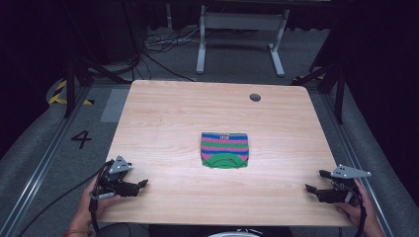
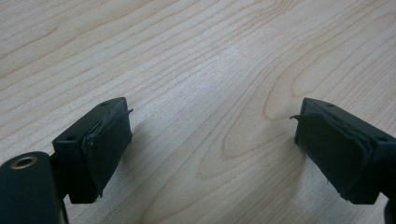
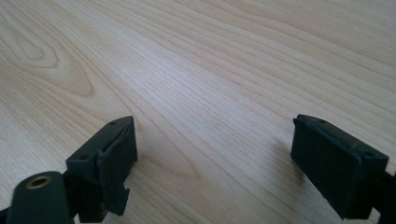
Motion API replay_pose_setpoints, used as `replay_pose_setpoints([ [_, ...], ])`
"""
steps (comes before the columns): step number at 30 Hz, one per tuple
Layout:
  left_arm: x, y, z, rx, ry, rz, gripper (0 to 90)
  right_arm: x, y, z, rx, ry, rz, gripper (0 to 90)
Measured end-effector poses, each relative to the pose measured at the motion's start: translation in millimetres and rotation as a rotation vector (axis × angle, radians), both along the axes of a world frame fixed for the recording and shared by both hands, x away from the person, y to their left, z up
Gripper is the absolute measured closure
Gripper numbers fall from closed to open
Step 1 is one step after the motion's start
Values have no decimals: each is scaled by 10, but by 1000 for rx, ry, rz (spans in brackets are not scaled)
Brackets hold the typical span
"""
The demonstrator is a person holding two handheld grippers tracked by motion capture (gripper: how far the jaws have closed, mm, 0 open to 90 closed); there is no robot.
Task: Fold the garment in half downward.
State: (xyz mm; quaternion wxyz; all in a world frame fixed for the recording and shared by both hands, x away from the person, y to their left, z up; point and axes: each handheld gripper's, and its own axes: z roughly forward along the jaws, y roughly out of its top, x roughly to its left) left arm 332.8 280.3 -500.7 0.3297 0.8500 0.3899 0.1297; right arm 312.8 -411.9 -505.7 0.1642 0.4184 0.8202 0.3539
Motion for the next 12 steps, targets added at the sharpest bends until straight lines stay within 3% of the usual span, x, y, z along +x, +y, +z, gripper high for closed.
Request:
replay_pose_setpoints([
  [12,12,-3,-1,8,-4,3,95,0,0,0,0,0,0,147],
])
